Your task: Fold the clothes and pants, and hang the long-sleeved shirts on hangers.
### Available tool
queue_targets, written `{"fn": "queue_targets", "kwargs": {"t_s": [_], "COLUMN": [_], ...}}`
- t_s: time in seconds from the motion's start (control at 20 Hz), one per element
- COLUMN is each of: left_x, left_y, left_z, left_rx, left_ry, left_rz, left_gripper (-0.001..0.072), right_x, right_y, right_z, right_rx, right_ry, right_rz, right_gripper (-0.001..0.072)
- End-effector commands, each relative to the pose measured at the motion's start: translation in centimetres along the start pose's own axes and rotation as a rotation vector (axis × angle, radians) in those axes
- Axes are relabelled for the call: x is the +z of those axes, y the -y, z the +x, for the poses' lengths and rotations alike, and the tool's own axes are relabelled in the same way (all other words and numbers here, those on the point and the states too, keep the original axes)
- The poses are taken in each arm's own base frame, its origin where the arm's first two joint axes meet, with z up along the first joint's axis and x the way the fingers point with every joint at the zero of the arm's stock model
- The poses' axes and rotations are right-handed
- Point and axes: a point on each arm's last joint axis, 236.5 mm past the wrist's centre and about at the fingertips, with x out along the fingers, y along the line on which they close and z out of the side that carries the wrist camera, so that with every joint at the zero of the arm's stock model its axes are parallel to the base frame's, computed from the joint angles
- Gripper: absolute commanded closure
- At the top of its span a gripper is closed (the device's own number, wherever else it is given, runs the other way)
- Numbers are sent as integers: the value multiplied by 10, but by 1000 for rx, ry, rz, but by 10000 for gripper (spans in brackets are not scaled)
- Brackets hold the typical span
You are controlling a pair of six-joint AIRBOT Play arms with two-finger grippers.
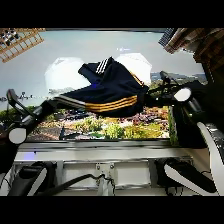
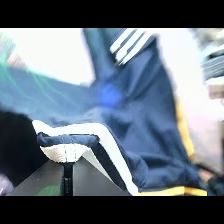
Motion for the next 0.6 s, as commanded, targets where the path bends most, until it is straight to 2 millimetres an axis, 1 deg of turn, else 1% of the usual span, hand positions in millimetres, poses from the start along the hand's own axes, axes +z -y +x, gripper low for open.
{"fn": "queue_targets", "kwargs": {"t_s": [0.0,0.05,0.1,0.15,0.2,0.25,0.3,0.35,0.4,0.45,0.5,0.55], "left_x": [81,109,139,163,186,204,219,230,240,245,249,250], "left_y": [63,89,117,141,166,186,206,222,238,249,259,266], "left_z": [-31,-48,-71,-95,-122,-148,-175,-200,-227,-253,-279,-301], "left_rx": [-122,-159,-195,-222,-246,-264,-280,-291,-305,-318,-327,-331], "left_ry": [245,336,436,527,619,701,776,837,899,953,1009,1054], "left_rz": [165,239,320,388,454,507,553,594,626,647,671,693], "left_gripper": [701,702,702,702,702,702,702,702,702,702,702,702], "right_x": [30,45,59,71,79,84,84,81,73,63,52,40], "right_y": [-45,-66,-86,-108,-128,-152,-172,-190,-205,-217,-224,-231], "right_z": [-49,-71,-95,-122,-148,-177,-203,-226,-249,-267,-282,-296], "right_rx": [87,119,145,166,186,213,241,261,276,282,283,288], "right_ry": [117,172,225,275,316,355,386,412,428,437,445,466], "right_rz": [-79,-118,-161,-213,-263,-319,-368,-416,-463,-507,-543,-575], "right_gripper": [680,680,680,680,680,680,680,680,679,679,679,680]}}
